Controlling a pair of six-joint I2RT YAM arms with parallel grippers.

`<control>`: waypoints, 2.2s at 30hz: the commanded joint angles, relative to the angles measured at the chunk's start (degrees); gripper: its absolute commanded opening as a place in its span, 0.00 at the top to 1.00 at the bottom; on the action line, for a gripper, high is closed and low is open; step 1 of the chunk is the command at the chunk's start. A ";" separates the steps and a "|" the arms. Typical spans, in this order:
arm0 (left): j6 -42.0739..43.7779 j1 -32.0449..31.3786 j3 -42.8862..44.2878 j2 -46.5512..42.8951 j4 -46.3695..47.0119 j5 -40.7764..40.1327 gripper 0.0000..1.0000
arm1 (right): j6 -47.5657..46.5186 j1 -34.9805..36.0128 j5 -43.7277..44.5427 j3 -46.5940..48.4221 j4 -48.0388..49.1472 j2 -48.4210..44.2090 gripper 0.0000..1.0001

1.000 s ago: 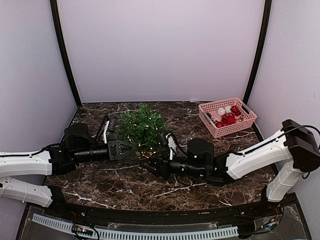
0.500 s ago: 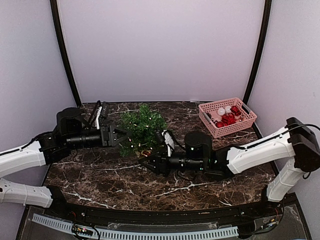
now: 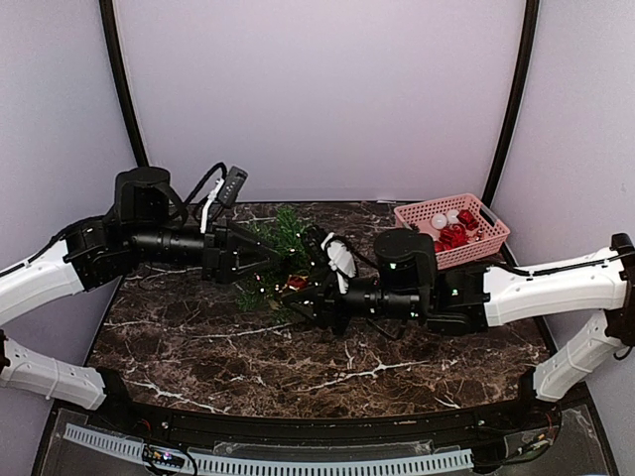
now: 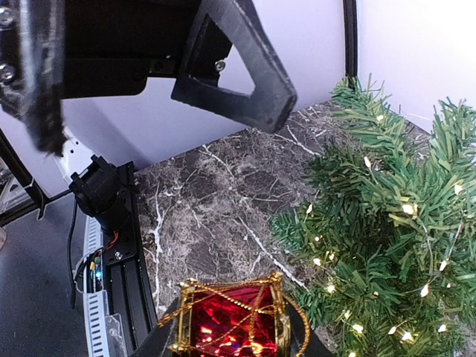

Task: Decorate the small christmas tree
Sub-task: Pass from the right arm to the left

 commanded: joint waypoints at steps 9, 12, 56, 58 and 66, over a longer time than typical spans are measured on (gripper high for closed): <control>16.79 -10.39 8.75 6.80 -12.09 -13.77 0.53 | -3.82 1.72 3.81 1.71 -4.37 -2.63 0.64; 18.69 -11.65 8.52 7.27 -12.64 -16.03 0.56 | -3.66 1.69 3.61 1.52 -4.12 -3.16 0.64; 17.77 -12.29 7.02 8.79 -9.19 -22.61 0.91 | -1.47 2.13 1.63 0.41 -1.05 -3.29 0.64; 17.68 -12.29 6.86 8.73 -8.98 -22.71 0.95 | -1.29 2.09 1.63 0.38 -1.04 -3.30 0.64; 16.06 -12.29 5.52 8.13 -7.23 -22.94 1.00 | -0.51 2.12 1.62 -0.37 -0.20 -3.31 0.64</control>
